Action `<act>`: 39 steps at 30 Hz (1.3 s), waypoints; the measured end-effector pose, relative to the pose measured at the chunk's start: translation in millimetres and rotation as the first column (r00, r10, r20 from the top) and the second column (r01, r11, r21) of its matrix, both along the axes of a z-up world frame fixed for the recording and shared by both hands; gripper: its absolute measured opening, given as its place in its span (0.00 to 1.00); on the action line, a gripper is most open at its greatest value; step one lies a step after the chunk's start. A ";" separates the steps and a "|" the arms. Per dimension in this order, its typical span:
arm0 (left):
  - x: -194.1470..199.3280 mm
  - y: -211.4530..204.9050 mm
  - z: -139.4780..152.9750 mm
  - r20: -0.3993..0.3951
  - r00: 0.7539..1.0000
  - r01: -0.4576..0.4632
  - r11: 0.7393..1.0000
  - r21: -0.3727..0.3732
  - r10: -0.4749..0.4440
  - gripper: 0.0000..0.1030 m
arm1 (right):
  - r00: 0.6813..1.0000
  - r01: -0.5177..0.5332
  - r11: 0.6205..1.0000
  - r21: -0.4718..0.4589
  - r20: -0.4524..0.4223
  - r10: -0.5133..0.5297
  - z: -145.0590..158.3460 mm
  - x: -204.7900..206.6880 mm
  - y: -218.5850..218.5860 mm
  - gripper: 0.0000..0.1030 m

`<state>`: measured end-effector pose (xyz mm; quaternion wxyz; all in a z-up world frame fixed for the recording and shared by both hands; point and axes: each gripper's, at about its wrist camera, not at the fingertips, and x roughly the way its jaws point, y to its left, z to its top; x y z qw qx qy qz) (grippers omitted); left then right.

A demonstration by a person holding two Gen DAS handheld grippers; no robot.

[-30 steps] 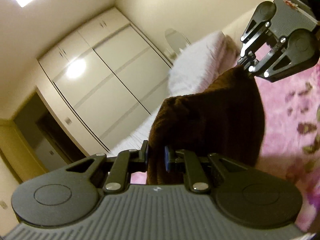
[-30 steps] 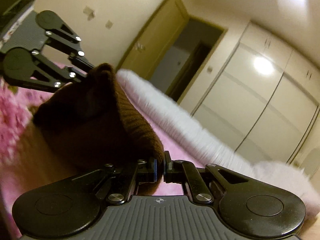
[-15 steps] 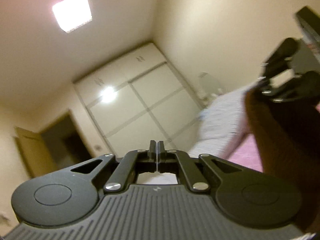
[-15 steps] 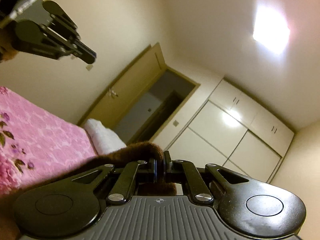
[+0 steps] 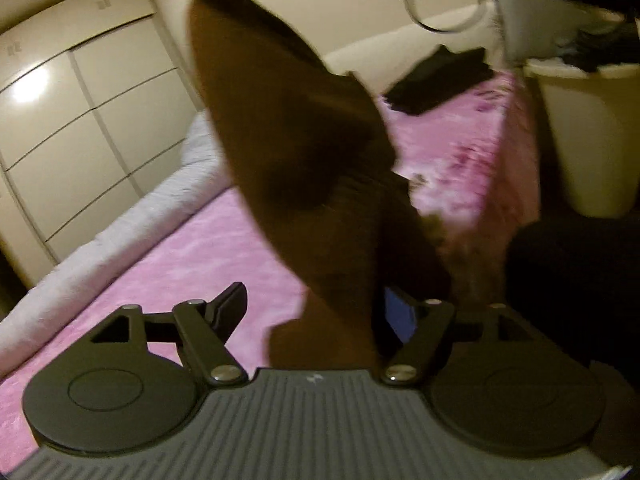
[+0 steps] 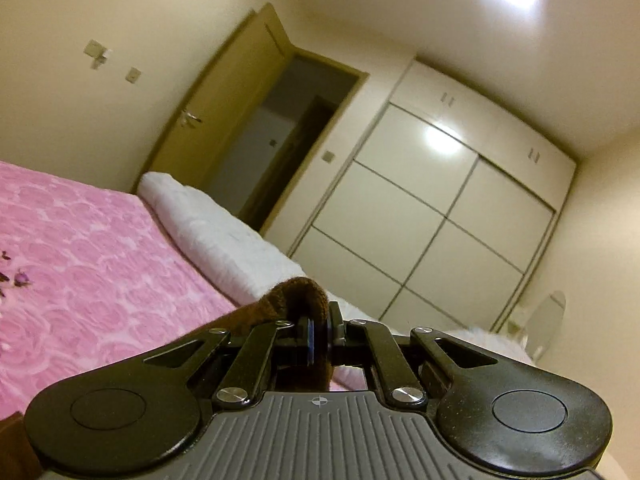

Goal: Fold clothes
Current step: 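Lift the brown vest with both grippers and shake it open in the air, then lower the vest onto the bed and open both grippers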

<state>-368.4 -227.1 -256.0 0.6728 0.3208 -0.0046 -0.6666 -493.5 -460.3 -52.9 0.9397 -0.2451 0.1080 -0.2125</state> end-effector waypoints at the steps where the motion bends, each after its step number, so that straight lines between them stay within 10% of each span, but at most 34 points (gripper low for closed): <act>1: -1.4 -4.6 -4.6 -0.007 1.000 -0.006 1.000 0.003 0.006 0.69 | 1.000 0.009 1.000 0.010 -0.001 -0.009 0.5 4.6 -5.7 0.04; 5: -5.0 -16.5 -12.1 0.015 1.000 0.011 1.000 -0.001 -0.011 0.66 | 0.999 0.031 0.997 0.075 0.006 -0.032 3.3 6.7 -23.0 0.04; 6: -3.8 -22.1 -10.9 0.021 1.000 0.002 1.000 -0.005 -0.002 0.58 | 0.999 0.036 0.996 0.079 0.007 -0.036 3.4 3.8 -24.5 0.04; 8: 0.1 -32.1 -8.0 0.027 0.999 -0.017 1.000 -0.014 0.017 0.12 | 0.999 0.044 0.996 0.081 0.009 -0.045 3.6 -0.5 -24.8 0.04; 11: 17.5 -31.0 7.4 0.002 0.999 -0.033 0.999 -0.043 0.033 0.05 | 0.998 0.055 0.994 0.093 0.016 -0.057 3.7 -11.3 -22.3 0.04; 24: 58.8 24.6 204.6 0.131 0.970 -0.142 0.914 -0.379 0.205 0.04 | 0.985 -0.013 0.996 0.085 0.175 -0.002 55.9 -103.9 29.9 0.04; 31: 91.1 -19.0 298.2 0.172 0.943 -0.183 0.876 -0.446 0.284 0.04 | 0.961 -0.001 0.993 0.120 0.274 -0.032 100.0 -110.0 -4.1 0.04; 36: 149.0 -143.8 272.6 0.154 0.948 -0.207 0.906 -0.370 0.279 0.09 | 0.974 0.080 0.969 0.233 0.191 -0.126 76.4 -51.2 -87.2 0.04; 39: 194.5 -241.5 195.8 0.041 0.960 -0.261 0.936 -0.236 0.278 0.38 | 0.980 0.162 0.922 0.352 0.055 -0.193 21.0 8.3 -166.7 0.05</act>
